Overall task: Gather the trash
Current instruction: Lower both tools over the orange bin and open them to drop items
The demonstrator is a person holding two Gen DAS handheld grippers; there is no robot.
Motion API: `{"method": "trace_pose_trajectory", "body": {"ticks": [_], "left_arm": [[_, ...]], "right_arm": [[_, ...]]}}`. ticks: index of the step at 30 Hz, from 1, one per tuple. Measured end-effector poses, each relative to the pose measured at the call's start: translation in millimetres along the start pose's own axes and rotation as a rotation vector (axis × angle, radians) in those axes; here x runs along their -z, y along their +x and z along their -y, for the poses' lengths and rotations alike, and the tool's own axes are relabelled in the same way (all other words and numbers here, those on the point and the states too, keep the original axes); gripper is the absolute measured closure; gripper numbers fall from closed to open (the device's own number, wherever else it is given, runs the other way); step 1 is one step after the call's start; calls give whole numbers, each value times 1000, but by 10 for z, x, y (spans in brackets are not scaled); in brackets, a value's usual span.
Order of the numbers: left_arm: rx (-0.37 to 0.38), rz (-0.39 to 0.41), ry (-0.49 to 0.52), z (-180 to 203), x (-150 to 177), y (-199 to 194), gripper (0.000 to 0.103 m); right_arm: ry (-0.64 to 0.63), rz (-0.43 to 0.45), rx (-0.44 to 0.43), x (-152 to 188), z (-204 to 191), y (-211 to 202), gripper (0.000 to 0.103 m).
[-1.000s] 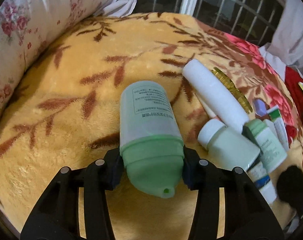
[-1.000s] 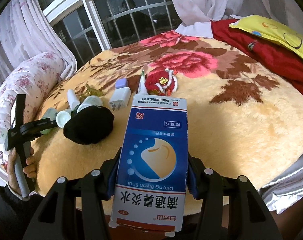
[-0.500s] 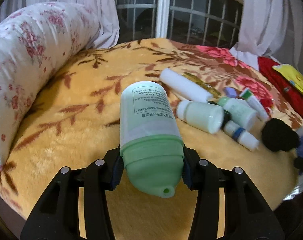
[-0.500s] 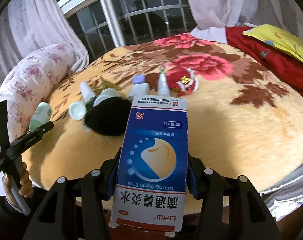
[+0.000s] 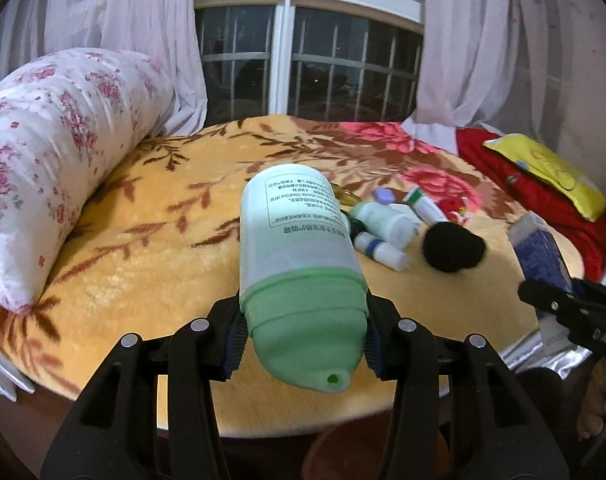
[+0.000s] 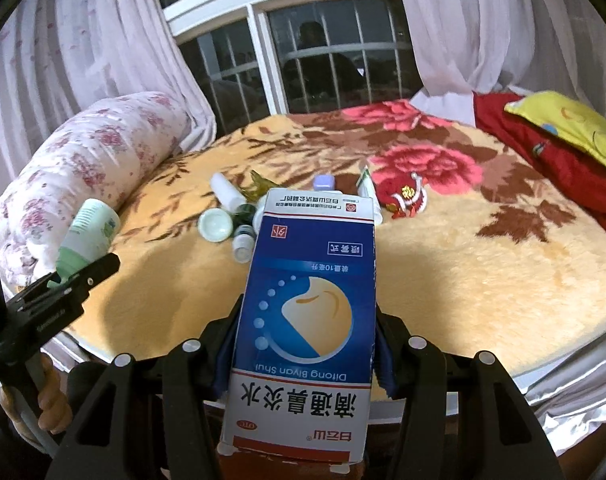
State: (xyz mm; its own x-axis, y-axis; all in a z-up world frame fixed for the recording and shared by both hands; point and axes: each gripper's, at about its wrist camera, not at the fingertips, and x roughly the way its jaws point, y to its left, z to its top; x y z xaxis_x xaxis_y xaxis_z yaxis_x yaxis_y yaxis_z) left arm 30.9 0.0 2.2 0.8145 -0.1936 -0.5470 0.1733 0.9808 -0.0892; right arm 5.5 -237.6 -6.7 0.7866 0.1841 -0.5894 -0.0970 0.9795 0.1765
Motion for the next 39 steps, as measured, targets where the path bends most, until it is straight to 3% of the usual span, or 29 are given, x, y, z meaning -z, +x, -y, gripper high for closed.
{"method": "trace_pose_trajectory", "body": {"ticks": [7, 15, 28, 30, 32, 39], "left_arm": [[35, 17, 65, 188, 288, -450, 57], [75, -57, 181, 419, 763, -618, 57], [82, -359, 268, 513, 1404, 87, 57], [72, -397, 292, 556, 1476, 191, 51], [57, -414, 316, 580, 1528, 259, 36], [49, -425, 322, 605, 1549, 282, 33]], "right_arm": [[-41, 5, -23, 264, -186, -400, 49], [-104, -72, -23, 762, -318, -581, 49], [-144, -380, -19, 1425, -222, 136, 49], [-147, -420, -20, 1485, -211, 273, 48], [-157, -459, -7, 1545, -202, 407, 39], [-142, -479, 17, 1583, -112, 476, 36]]}}
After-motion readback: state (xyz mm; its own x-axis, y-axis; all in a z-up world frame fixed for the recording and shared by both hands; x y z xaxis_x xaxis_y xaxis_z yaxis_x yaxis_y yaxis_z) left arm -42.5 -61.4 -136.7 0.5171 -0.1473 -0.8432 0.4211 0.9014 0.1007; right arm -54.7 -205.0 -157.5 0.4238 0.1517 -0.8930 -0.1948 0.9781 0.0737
